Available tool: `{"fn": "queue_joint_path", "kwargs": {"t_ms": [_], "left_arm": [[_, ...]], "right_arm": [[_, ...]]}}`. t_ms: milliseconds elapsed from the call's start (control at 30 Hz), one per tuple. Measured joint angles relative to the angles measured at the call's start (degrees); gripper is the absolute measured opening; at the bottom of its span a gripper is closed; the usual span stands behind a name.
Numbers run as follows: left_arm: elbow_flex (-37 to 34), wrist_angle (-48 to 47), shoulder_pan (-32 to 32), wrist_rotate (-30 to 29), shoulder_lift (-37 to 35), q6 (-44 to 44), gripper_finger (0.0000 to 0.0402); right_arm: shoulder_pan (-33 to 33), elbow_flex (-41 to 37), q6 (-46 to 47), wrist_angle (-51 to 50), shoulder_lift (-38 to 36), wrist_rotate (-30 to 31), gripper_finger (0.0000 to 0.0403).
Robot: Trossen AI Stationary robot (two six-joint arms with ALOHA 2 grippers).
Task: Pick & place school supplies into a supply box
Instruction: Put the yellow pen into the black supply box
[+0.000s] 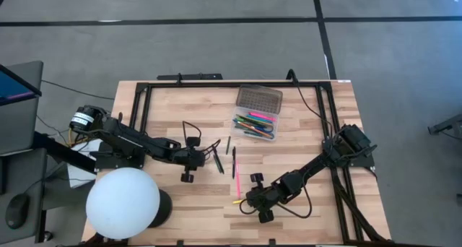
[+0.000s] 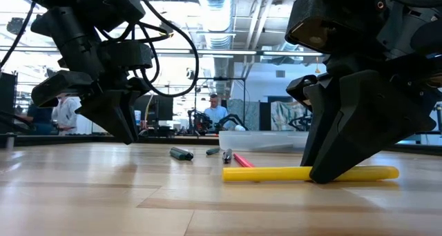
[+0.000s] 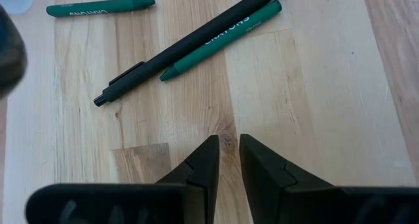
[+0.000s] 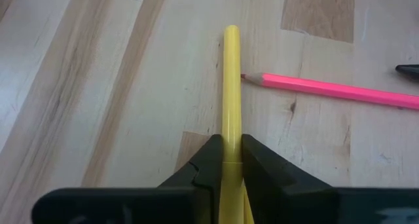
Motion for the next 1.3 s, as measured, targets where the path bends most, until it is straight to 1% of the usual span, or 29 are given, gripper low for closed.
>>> {"fn": "queue_joint_path", "kwargs": {"t_ms": [433, 600, 733, 867, 1000, 1133, 1233, 1300], "left_arm": [[0.00, 0.04, 0.00, 0.00, 0.00, -0.01, 0.0057], [0.00, 0.07, 0.00, 0.00, 0.00, -0.01, 0.0057], [0.00, 0.13, 0.00, 0.00, 0.00, 0.00, 0.0057], [0.00, 0.38, 0.00, 0.02, 0.00, 0.02, 0.0057], [0.00, 0.90, 0.00, 0.02, 0.00, 0.04, 0.0057], [0.00, 0.87, 0.00, 0.02, 0.00, 0.07, 0.0057], [0.00, 0.91, 0.00, 0.02, 0.00, 0.07, 0.0057], [0.00, 1.02, 0.00, 0.02, 0.00, 0.09, 0.0057]], "right_arm": [[0.00, 0.02, -0.04, 0.11, 0.00, 0.00, 0.0046], [0.00, 0.06, -0.15, 0.11, -0.02, -0.02, 0.0033], [0.00, 1.47, -0.17, -3.06, -0.51, -0.28, 0.0024], [-0.06, 4.31, -2.59, -8.66, -1.34, 0.31, 0.0027], [-0.07, 7.94, -5.20, -14.54, -2.26, 4.94, 0.0030], [-0.23, 10.65, -7.37, -19.70, -2.72, 10.21, 0.0024], [-0.50, 13.01, -8.97, -23.17, -3.22, 16.50, 0.0022], [-0.90, 14.08, -9.30, -26.34, -3.22, 21.87, 0.0024]]}}
